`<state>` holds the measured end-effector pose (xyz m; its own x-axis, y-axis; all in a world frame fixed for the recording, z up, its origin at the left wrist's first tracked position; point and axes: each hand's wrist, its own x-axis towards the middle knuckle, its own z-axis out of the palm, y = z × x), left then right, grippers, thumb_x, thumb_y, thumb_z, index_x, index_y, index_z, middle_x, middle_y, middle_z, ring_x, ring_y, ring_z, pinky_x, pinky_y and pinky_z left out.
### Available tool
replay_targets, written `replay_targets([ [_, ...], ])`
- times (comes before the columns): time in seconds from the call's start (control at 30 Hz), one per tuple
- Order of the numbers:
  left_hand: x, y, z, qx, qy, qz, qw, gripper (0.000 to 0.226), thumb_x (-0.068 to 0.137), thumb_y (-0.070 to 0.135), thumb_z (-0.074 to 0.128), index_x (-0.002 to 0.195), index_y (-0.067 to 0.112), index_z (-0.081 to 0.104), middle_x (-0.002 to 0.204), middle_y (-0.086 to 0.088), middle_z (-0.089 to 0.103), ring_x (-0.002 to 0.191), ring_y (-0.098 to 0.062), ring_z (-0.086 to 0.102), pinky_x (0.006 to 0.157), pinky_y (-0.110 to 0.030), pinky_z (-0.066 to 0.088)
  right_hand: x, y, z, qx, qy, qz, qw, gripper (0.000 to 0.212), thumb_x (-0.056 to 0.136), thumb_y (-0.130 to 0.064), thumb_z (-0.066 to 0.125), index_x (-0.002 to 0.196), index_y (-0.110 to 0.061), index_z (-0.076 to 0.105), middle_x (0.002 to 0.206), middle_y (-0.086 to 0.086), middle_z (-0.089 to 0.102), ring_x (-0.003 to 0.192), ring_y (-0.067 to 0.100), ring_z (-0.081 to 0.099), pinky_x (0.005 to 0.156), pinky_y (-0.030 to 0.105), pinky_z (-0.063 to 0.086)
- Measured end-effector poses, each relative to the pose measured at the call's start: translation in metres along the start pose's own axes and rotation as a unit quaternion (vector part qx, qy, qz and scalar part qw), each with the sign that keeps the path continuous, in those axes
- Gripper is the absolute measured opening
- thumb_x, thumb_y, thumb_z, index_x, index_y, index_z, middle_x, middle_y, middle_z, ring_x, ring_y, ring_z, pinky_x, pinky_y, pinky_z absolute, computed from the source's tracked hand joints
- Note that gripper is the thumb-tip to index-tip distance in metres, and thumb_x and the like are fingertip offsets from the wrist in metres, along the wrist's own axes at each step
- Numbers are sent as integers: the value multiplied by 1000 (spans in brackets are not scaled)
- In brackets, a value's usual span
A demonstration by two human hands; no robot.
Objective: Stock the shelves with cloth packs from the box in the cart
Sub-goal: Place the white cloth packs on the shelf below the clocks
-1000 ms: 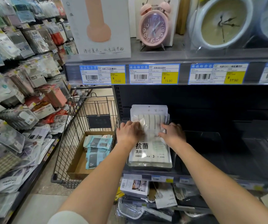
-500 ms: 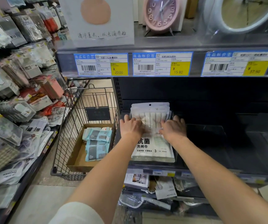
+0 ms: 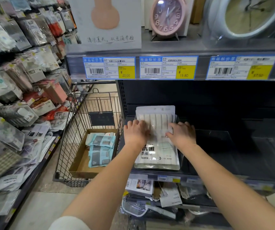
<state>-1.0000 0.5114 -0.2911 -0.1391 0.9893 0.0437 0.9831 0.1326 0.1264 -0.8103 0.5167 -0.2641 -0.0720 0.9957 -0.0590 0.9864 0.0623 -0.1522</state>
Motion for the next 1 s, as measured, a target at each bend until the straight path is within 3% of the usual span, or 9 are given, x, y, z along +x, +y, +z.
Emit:
replay_targets([
  [0.17, -6, -1, -6, -20, 25, -1, 999, 51, 92, 28, 66, 140, 27, 47, 135, -4, 54, 126, -28, 50, 105, -39, 38, -7, -1, -1, 11, 16, 9, 1000, 46, 98, -49, 51, 137, -25, 56, 137, 5, 57, 130, 31, 45, 111, 45, 33],
  [0.63, -18, -2, -4, -71, 48, 0, 996, 48, 96, 36, 61, 141, 26, 48, 136, -4, 54, 123, -28, 50, 103, -40, 37, -15, 0, 2, 24, 37, 4, 999, 50, 98, -51, 49, 139, -23, 52, 140, 5, 53, 131, 31, 43, 110, 46, 34],
  [0.8, -22, 0, -5, -68, 50, 9, 996, 40, 96, 44, 55, 131, 24, 54, 130, -4, 57, 120, -30, 51, 101, -41, 37, -14, 0, 4, 19, 33, 4, 999, 49, 97, -52, 50, 138, -25, 53, 138, 4, 55, 129, 31, 43, 110, 46, 34],
  [1.0, -27, 2, -8, -47, 28, 44, 998, 68, 90, 66, 45, 140, 21, 47, 137, -5, 54, 126, -30, 49, 109, -46, 35, -10, -1, 5, 17, 36, 9, 999, 44, 97, -53, 49, 128, -25, 58, 132, 5, 58, 126, 30, 44, 106, 45, 35],
])
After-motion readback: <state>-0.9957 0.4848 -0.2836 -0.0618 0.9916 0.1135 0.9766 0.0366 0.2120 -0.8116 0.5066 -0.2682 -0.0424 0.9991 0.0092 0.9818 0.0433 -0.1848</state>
